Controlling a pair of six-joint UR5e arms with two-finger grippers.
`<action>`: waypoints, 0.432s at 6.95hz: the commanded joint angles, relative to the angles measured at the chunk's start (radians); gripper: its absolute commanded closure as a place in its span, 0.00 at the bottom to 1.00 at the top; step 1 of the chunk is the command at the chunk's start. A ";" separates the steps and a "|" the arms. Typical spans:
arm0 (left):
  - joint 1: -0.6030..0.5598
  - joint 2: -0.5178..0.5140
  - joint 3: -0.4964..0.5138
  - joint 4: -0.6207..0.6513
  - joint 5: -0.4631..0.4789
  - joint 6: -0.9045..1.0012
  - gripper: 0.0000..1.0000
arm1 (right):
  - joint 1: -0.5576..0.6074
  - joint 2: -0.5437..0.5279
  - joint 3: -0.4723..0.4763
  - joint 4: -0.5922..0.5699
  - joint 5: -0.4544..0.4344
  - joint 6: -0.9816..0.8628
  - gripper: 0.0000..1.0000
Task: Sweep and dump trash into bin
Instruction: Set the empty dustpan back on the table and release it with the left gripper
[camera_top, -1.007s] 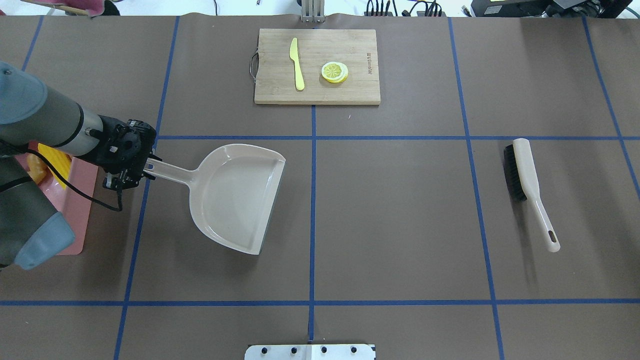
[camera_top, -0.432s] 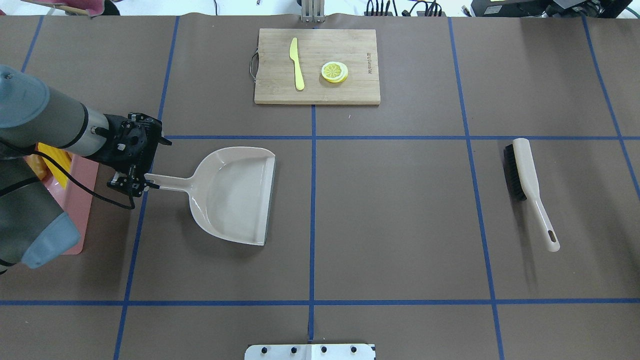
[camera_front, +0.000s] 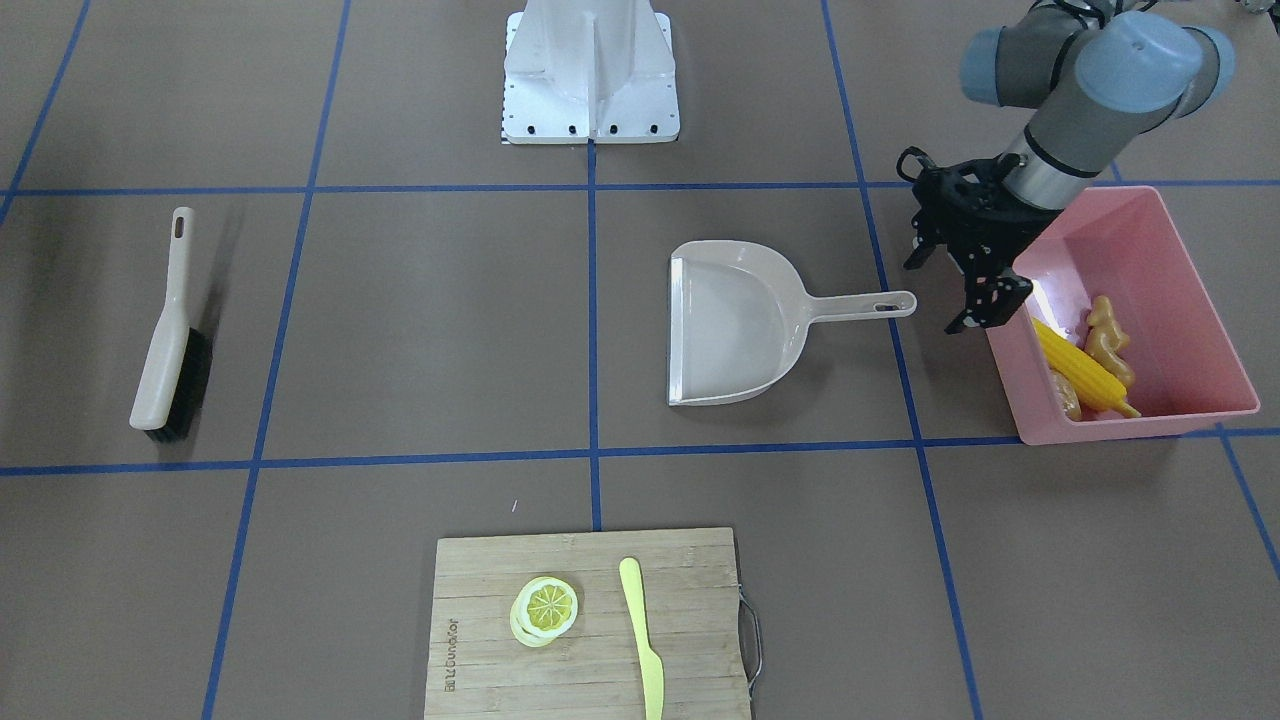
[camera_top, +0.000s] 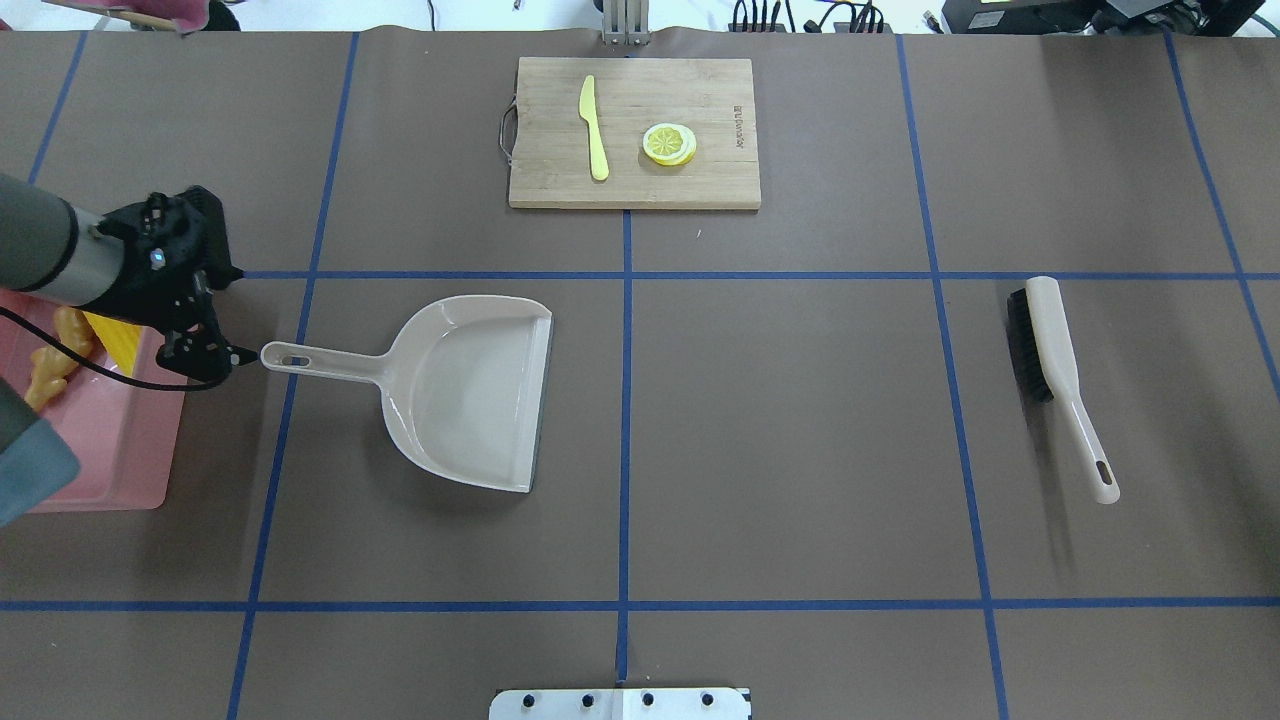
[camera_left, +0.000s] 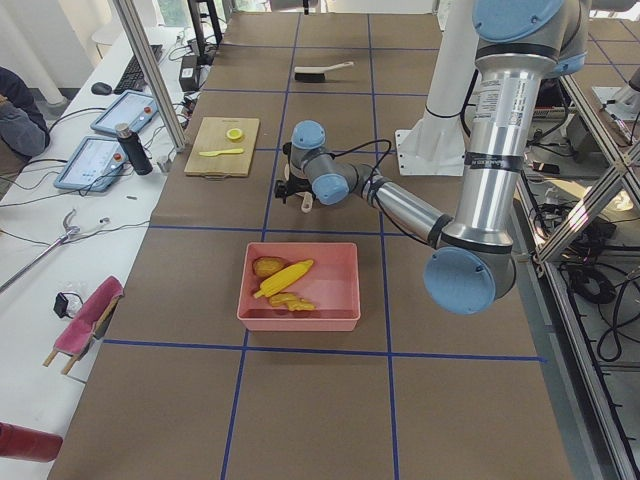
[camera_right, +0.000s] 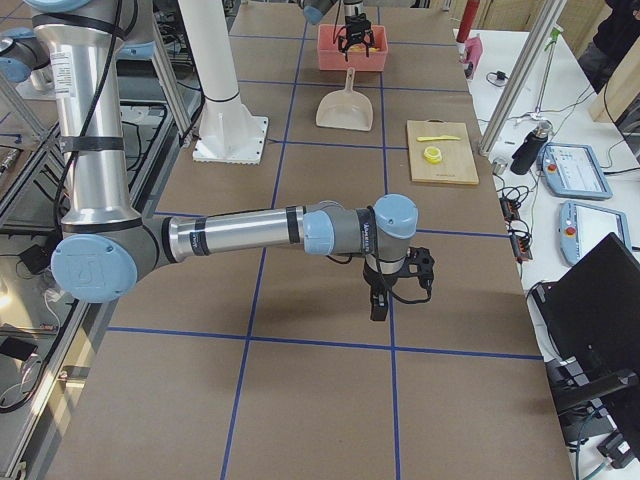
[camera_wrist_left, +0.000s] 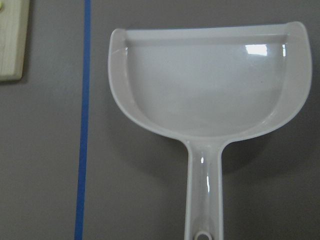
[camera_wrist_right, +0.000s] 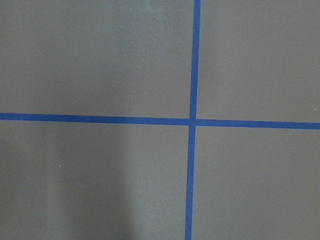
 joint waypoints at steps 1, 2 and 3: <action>-0.175 0.144 -0.008 0.026 0.002 -0.209 0.01 | -0.001 0.000 -0.001 0.002 0.003 0.001 0.00; -0.299 0.244 -0.011 0.025 -0.012 -0.208 0.01 | -0.001 0.003 -0.004 0.001 0.003 0.001 0.00; -0.416 0.310 0.013 0.028 -0.091 -0.206 0.01 | -0.001 0.002 -0.004 0.002 0.003 0.001 0.00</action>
